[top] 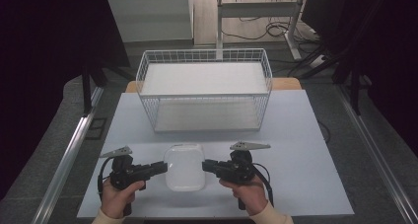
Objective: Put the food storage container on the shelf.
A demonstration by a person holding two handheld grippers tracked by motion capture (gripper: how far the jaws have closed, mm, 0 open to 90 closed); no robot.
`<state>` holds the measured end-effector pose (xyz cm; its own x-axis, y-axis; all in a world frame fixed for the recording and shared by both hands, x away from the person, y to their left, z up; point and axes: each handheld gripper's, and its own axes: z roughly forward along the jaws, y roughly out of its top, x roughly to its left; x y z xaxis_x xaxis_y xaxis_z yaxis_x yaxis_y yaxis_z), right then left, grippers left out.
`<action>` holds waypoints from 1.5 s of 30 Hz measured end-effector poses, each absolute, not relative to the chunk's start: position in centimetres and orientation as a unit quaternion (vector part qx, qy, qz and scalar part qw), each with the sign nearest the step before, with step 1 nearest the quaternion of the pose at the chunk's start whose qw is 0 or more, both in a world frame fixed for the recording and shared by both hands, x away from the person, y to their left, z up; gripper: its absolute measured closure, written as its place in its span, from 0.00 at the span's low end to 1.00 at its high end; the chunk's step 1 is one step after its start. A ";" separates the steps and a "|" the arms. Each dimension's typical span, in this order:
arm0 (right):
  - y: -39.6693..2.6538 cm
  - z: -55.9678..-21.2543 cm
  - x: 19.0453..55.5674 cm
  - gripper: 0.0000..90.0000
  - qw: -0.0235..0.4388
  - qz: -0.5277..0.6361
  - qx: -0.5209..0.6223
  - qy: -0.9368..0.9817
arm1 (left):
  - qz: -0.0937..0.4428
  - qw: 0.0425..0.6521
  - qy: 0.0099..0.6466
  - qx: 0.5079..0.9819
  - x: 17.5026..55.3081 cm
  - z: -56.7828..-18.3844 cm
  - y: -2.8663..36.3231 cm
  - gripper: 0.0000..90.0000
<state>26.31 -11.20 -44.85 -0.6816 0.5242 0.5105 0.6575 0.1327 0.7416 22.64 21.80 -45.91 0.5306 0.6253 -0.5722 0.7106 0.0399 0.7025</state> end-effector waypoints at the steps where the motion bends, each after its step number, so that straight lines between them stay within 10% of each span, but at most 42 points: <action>1: -11.3 -44.6 26.4 0.89 0.060 -0.529 -0.391 -0.751 | -0.036 0.537 0.479 0.693 22.8 -45.5 21.7 0.87; 45: -12.9 -29.0 36.9 0.90 0.004 -0.568 -0.347 -0.747 | 0.006 0.554 0.435 0.709 35.7 -30.2 20.2 0.86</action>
<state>36.92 -12.94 -29.02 -0.7594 0.5134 0.3996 0.5223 0.1148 0.8450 35.73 20.25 -30.16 0.6207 0.6249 -0.4735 0.6106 -0.0065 0.7919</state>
